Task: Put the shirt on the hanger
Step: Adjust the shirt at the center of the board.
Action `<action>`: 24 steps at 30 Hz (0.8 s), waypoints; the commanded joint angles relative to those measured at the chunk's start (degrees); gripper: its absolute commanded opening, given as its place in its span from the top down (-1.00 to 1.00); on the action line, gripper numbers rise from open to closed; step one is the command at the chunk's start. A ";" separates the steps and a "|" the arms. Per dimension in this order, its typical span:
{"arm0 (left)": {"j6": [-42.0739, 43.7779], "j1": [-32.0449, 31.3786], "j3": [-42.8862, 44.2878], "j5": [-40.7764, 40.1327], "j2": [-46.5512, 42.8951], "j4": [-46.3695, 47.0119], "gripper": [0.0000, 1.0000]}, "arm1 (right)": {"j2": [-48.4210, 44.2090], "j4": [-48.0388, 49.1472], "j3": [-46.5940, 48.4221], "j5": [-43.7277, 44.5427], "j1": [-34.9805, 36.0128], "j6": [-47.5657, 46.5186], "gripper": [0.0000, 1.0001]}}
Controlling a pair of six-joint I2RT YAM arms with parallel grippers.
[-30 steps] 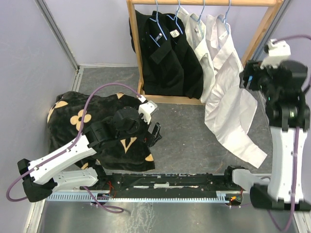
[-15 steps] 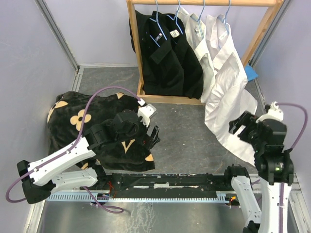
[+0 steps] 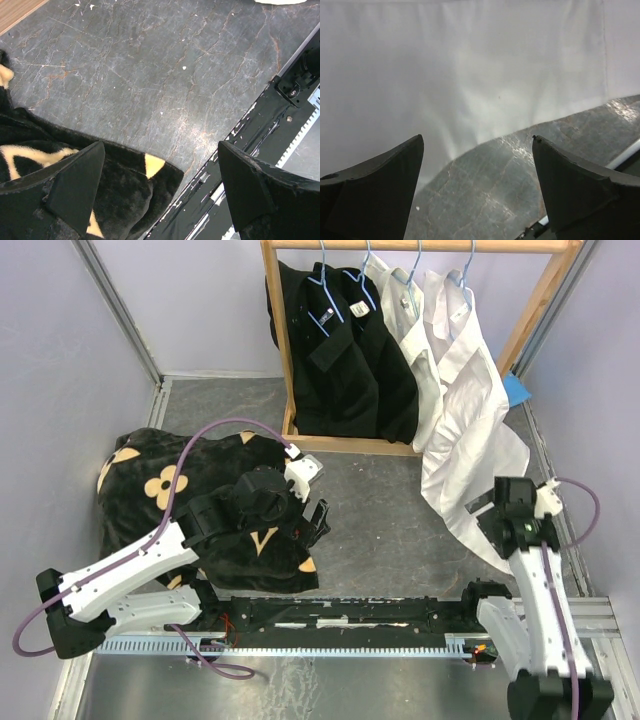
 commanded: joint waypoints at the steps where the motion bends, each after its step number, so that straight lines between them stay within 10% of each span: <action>1: 0.92 -0.07 1.30 -0.03 -1.16 0.73 -0.99 | 12.24 13.42 0.27 2.64 -1.05 4.71 -0.93; 17: 1.10 -0.05 0.45 -0.68 -1.06 0.85 -0.99 | 41.14 38.55 1.80 -15.52 -7.54 -2.09 -0.91; 24: 1.09 -0.07 0.12 -1.40 -0.98 0.58 -0.99 | 46.61 47.58 0.73 -23.49 -7.40 -2.83 -0.56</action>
